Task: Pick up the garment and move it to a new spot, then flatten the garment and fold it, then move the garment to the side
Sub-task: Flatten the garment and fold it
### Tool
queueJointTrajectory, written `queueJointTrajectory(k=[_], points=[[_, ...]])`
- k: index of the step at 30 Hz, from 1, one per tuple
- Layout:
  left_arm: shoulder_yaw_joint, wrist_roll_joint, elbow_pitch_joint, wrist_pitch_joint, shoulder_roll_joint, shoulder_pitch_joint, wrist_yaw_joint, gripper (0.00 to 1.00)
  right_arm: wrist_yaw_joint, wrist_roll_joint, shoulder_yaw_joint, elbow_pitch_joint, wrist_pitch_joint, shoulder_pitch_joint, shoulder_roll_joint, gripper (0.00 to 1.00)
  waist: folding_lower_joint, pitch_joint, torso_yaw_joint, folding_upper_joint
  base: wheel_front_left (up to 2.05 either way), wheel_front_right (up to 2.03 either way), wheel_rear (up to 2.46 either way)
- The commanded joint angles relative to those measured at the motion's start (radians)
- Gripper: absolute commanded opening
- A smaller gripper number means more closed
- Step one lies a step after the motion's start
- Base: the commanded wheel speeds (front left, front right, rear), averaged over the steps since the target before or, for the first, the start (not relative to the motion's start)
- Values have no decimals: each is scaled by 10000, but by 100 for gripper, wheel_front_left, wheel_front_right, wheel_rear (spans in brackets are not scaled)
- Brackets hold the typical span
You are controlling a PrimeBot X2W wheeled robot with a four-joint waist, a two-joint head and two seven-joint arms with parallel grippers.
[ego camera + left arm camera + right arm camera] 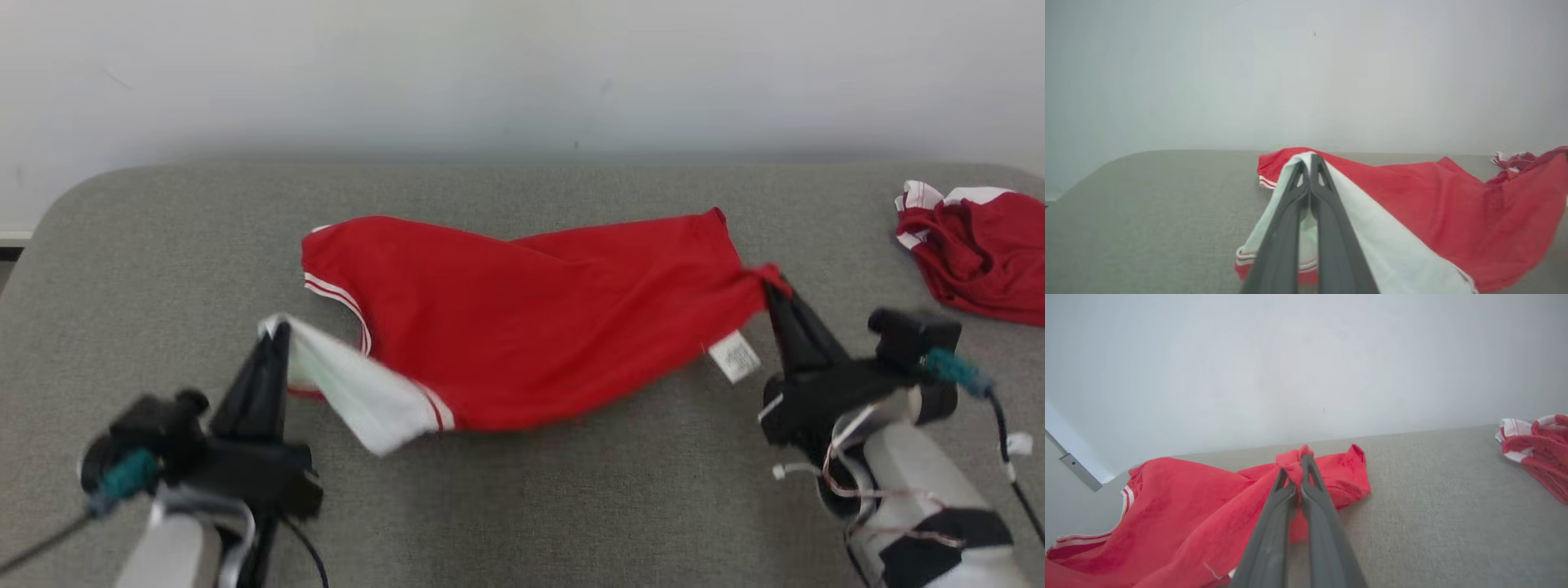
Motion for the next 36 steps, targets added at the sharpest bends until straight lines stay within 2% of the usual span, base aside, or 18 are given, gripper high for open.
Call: queueJointTrajectory(k=[1, 2, 3, 9, 13, 16, 24, 29, 36], points=[[-135, -327, -155, 269, 244, -854, 8, 0, -30, 151, 8, -138, 216, -654, -101, 0, -1, 544, -335, -1, 0, 0, 0], [-135, -327, -155, 269, 244, -854, 8, 0, -30, 151, 8, -138, 216, -654, -101, 0, -1, 544, -335, -1, 0, 0, 0], [-255, -349, -208, 468, 518, -1421, 7, 0, -30, 226, 4, -197, 400, -1120, -84, 0, -1, 747, -407, -1, 0, 0, 0], [-904, -1328, 113, 1715, 1631, -5320, 8, 0, -30, 581, -270, 89, 1558, -4414, 34, 0, -1, 2339, -755, -1, 0, 0, 0], [-1110, -1927, 928, 2153, 2006, -8050, 7, 0, -30, 604, -494, 694, 2115, -6817, 182, 0, -1, 3380, -946, -1, 0, 0, 0], [-861, -2364, 1812, 2291, 2023, -10003, 8, 0, -30, 587, -813, 1319, 2377, -8538, 420, 0, -1, 4015, -1110, -1, 0, 0, 0], [-1300, -2329, 3647, 2014, 1946, -14358, 8, 0, -30, 296, -1602, 2980, 2446, -12282, 913, 0, -1, 5001, -1435, -1, 0, 0, 0], [-1952, -2285, 4576, 1739, 1773, -16028, 8, 0, -30, 29, -1927, 3766, 2216, -13581, 913, 0, -1, 5185, -1472, -1, 0, 0, 0], [-2629, -2626, 5622, 1299, 1774, -17220, 8, 0, -30, -202, -2078, 4538, 2097, -14281, 911, 0, -1, 5496, -1475, -1, 0, 0, 0]])
